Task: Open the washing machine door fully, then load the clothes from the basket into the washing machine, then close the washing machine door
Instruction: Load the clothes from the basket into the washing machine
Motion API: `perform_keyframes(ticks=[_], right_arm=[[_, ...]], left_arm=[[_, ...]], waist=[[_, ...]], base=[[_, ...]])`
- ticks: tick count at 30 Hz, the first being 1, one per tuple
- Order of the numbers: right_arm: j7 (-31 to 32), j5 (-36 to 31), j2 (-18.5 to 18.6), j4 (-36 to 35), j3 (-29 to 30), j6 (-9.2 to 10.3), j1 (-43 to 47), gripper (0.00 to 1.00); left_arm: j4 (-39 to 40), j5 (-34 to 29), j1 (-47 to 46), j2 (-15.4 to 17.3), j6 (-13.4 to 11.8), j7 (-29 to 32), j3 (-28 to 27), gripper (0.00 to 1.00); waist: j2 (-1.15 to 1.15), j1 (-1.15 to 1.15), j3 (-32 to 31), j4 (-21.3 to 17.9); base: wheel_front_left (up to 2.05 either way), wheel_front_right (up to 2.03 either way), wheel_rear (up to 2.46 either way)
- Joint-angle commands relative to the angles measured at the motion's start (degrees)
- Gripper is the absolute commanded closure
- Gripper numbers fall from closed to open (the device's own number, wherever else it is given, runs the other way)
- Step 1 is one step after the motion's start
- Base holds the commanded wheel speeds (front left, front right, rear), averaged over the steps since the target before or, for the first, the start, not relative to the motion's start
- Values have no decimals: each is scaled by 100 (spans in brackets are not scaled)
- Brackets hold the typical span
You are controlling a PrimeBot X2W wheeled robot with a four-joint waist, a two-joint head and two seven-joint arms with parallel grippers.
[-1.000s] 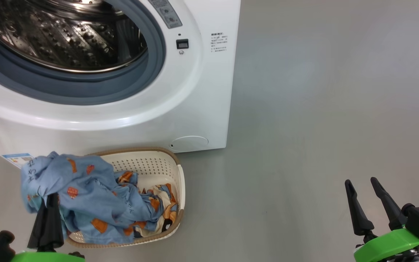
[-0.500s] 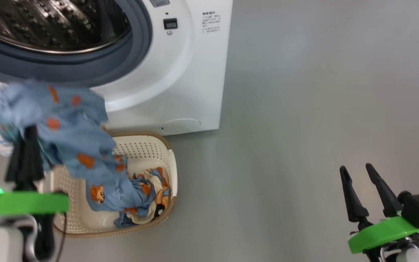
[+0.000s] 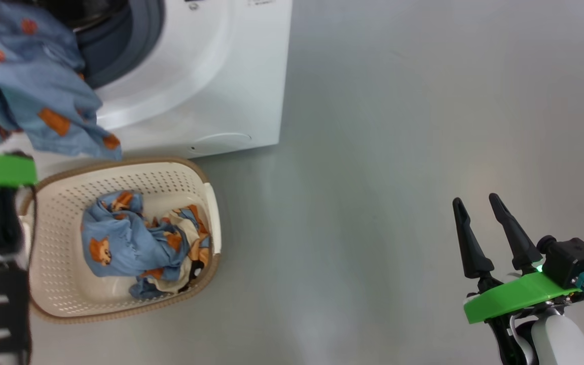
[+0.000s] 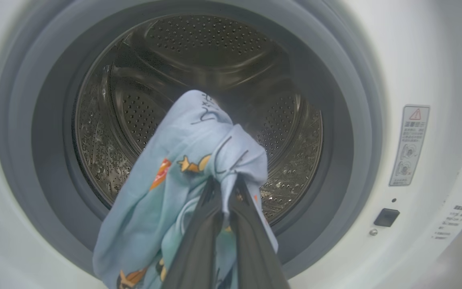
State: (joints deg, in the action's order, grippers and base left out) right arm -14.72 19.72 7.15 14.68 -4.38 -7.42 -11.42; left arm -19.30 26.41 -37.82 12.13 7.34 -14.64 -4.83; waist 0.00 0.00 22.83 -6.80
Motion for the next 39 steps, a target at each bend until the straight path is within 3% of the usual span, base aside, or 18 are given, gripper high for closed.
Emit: perform_keyframes(ticks=[1,28,34,39], right_arm=[[-28,-42,1,-139,-161,-7,-75,0],[-28,-22,-360,-198,-509,-7,-578,0],[-28,-14,-394,-241,-548,-7,-591,0],[-28,-12,-410,-270,-538,-7,-611,0]], left_arm=[[-63,-81,-330,338,14,-36,-166,100],[-3698,-421,-3309,1498,14,-36,345,100],[-3799,-549,-3757,1646,9,-36,257,100],[-2995,-820,-3923,1712,-74,-36,27,100]], waist=[[0,0,209,-167],[0,0,1148,-955],[0,0,1282,-1071],[0,0,1401,-1087]], base=[[0,0,0],[0,0,0],[0,0,0],[0,0,0]])
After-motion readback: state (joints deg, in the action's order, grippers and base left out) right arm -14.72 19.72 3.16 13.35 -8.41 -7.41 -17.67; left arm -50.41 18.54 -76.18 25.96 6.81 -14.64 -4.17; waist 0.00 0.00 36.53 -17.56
